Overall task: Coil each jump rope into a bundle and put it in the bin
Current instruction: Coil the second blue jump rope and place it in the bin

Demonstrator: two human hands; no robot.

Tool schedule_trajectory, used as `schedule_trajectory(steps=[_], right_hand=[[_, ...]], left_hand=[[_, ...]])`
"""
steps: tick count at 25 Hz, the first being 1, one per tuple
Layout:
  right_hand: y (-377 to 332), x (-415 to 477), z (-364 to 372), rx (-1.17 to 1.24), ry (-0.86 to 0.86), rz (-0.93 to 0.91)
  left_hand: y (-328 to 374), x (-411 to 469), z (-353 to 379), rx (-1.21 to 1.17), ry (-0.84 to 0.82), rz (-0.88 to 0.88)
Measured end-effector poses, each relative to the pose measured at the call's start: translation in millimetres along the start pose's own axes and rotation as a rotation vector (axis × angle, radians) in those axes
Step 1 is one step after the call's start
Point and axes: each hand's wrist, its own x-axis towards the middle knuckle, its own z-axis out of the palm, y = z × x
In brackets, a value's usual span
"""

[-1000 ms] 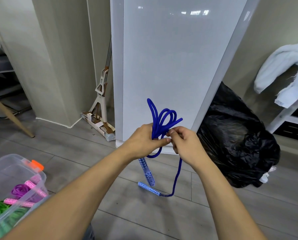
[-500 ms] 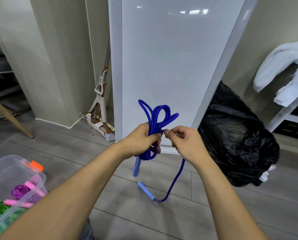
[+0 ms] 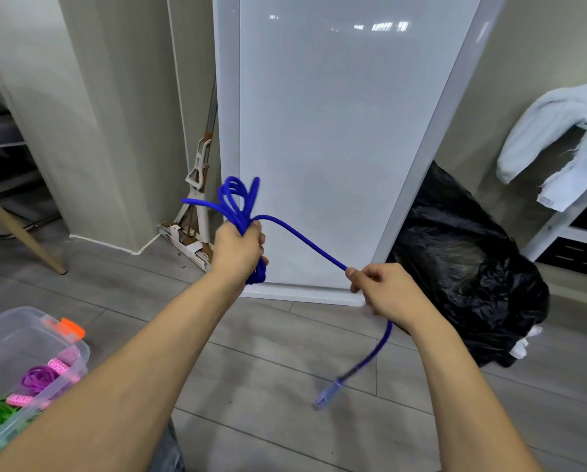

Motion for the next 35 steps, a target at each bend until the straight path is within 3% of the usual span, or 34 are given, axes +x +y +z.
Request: schedule_trajectory(steps=[3,7,12,18,21,26,29,35], right_hand=[[2.6,1.0,-0.6,0.000,-0.035,0.016],[-18.0,-5.5,9.8,0.190,0.043,-0.099],[-38.0,-14.1,34.0,0.264,0.080,-0.187],[-39.3,-17.6,49.6,0.176,-0.014,-0.207],[-39.4,-19.2,51.4,0.142,-0.072,-0.243],[-36.7,-16.6,40.9,0.091,-0.160,-0.216],[-29.9,-15.1,28.0,-0.051,-0.138,-0.188],[-5.6,-7.2,-2.4,-0.277,0.115,-0.211]], left_hand=[[0.5,8.7,-5.1,-0.122,0.096,-0.070],[-1.4,-1.1,4.5,-0.179,-0.033,-0.174],[-5.7,-20.2,19.3,-0.089,-0.162,-0.210],[-8.1,-36.4,26.4,0.058,-0.279,-0.183],[-5.1,-33.2,21.5,0.155,-0.274,-0.152],[2.7,-12.6,9.9,-0.112,-0.153,-0.296],[-1.1,-2.9,0.8,0.103,-0.105,-0.212],[-8.0,-3.6,-9.7,0.849,-0.422,-0.097]])
